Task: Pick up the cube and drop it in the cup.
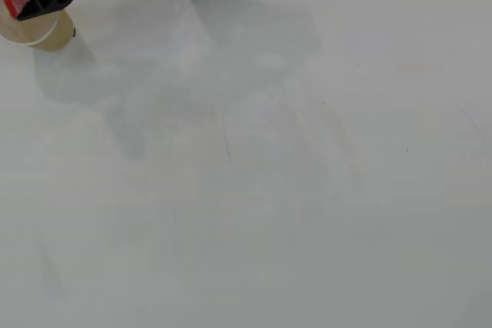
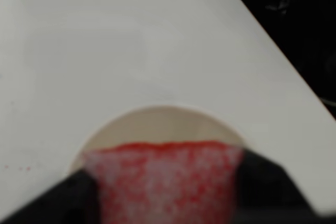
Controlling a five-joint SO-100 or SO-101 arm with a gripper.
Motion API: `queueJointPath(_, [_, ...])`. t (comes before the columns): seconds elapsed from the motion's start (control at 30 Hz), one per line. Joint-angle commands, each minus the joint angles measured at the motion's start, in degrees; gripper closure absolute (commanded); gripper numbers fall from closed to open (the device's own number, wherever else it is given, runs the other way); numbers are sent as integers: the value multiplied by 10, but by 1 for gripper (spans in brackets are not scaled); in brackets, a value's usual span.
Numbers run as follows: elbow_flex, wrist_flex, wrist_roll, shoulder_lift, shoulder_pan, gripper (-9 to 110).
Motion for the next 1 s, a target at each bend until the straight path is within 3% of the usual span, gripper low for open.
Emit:
queueJointPath(0.0, [-76,10,7,3,-2,102])
queueJointPath(0.67, [-74,17,7,8,-7,101])
queueJointPath(0.97, [-68,-11,6,9,-16,82])
